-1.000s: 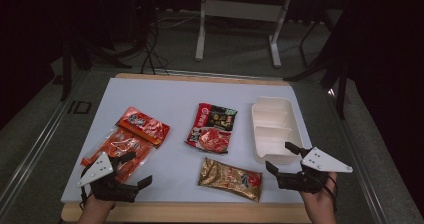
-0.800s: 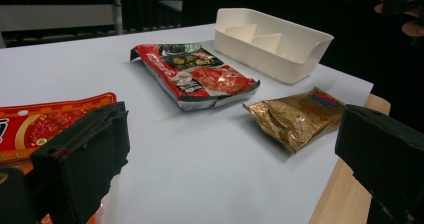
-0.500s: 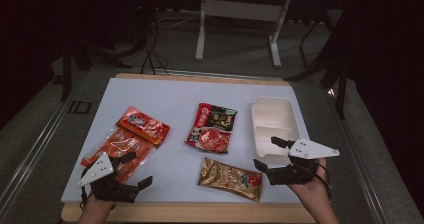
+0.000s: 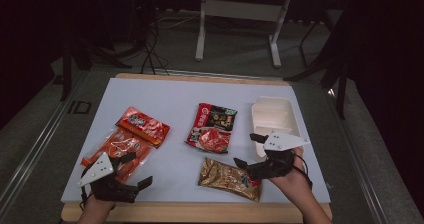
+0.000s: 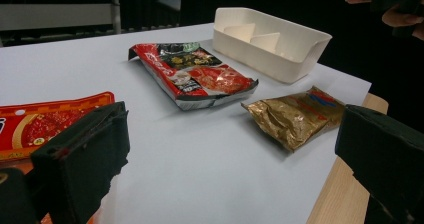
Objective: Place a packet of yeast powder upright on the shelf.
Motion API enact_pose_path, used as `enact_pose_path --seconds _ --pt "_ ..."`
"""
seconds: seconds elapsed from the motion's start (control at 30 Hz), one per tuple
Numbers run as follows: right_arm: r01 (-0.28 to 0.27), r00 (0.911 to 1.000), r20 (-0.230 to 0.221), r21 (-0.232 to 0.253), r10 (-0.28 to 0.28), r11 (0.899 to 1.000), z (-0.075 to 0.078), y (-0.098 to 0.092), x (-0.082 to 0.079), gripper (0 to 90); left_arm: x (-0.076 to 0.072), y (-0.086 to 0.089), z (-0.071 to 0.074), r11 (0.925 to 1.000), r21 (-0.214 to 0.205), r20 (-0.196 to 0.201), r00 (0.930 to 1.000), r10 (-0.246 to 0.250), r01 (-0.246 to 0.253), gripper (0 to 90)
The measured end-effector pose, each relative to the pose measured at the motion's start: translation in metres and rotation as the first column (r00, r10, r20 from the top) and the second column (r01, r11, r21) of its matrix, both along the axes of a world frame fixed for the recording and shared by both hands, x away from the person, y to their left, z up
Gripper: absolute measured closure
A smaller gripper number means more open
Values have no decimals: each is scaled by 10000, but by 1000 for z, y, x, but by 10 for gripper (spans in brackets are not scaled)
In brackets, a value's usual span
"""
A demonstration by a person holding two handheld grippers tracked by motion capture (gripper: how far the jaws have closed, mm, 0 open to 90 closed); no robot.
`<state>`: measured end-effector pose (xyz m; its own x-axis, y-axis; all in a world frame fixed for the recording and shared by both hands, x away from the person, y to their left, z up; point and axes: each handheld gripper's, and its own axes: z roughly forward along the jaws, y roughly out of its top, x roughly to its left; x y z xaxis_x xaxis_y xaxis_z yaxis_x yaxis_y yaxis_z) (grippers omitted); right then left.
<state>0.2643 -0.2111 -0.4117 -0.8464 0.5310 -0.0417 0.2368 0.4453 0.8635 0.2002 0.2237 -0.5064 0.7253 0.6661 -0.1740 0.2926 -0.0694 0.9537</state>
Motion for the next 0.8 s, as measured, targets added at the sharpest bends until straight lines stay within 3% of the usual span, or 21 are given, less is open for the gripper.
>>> enact_pose_path --seconds 0.3,0.33,0.5,0.8 --pt "-511 9985 -185 -267 506 9983 -9 21 4 108 0 0 0 10000 -10 -6 10000 -16 16 12" --pt "-804 9964 -305 -271 795 9964 -13 31 7 125 0 0 0 10000 15 -31 10000 -8 8 12" --pt "-1133 9917 -658 -474 1101 9924 -25 48 13 142 1 1 0 10000 36 -43 10000 -5 5 12" --pt "-1400 9813 -1419 -621 1301 9882 -52 71 27 177 1 1 0 10000 17 -27 10000 -48 48 12"
